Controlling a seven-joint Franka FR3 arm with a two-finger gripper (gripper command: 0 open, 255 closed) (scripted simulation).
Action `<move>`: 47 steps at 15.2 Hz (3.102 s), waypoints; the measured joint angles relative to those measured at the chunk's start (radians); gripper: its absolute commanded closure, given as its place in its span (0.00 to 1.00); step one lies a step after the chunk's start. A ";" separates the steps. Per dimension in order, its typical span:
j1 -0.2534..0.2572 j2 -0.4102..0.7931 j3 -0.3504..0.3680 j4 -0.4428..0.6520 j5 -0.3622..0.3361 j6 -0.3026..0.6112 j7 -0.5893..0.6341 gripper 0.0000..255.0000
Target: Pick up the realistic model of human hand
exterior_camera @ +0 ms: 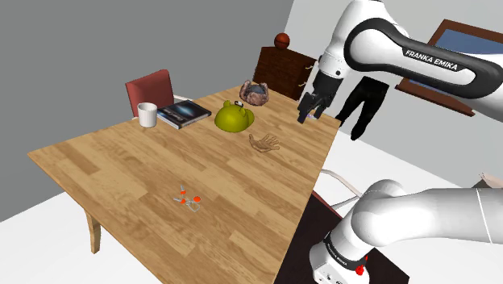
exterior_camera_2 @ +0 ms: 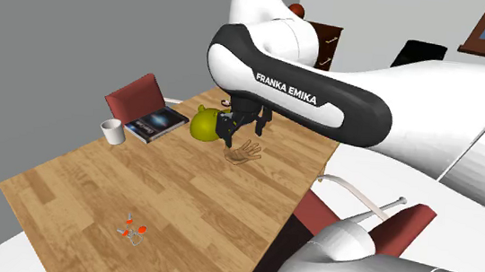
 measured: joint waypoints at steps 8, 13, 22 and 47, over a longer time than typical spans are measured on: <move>-0.019 0.151 -0.040 -0.039 -0.007 0.194 -0.002 0.00; -0.034 0.310 -0.081 -0.021 -0.006 0.339 -0.018 0.00; -0.048 0.639 -0.138 0.092 0.042 0.560 -0.054 0.00; -0.167 1.401 -0.140 0.640 0.267 0.763 -0.182 0.00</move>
